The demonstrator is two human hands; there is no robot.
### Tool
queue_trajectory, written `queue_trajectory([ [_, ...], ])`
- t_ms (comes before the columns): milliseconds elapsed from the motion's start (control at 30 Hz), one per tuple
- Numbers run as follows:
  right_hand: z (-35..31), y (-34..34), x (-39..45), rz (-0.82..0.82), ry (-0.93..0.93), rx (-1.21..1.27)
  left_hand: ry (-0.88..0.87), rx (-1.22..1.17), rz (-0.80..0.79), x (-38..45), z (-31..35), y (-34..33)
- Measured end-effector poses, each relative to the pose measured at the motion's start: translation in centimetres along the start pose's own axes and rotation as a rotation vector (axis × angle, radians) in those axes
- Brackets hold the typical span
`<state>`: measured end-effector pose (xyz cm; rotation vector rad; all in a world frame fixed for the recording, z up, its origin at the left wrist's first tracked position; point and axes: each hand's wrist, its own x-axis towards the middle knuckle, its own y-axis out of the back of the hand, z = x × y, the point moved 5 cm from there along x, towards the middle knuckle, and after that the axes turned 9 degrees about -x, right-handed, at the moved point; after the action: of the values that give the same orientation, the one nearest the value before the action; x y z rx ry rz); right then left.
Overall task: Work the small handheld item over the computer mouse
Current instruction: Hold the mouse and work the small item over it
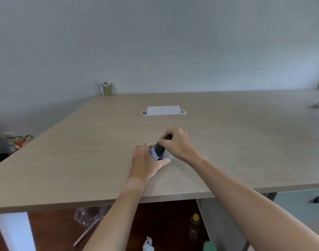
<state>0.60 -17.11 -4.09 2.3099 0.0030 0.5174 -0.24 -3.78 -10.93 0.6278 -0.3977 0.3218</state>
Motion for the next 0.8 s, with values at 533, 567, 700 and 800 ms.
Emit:
queue_trajectory([
  [533, 2.0, 0.7, 0.6, -0.054, -0.111, 0.052, 0.065, -0.002, -0.016, -0.2, -1.0, -0.7],
  [567, 2.2, 1.1, 0.7, -0.002, -0.113, -0.015, 0.069, -0.001, -0.012, -0.2, -1.0, -0.7],
  [700, 2.4, 2.5, 1.3, 0.133, -0.155, 0.009, 0.074, 0.025, -0.003, -0.1, -0.9, -0.8],
  [800, 1.9, 1.5, 1.3, 0.022, -0.174, 0.168, 0.070, 0.041, -0.006, -0.1, -0.7, -0.7],
])
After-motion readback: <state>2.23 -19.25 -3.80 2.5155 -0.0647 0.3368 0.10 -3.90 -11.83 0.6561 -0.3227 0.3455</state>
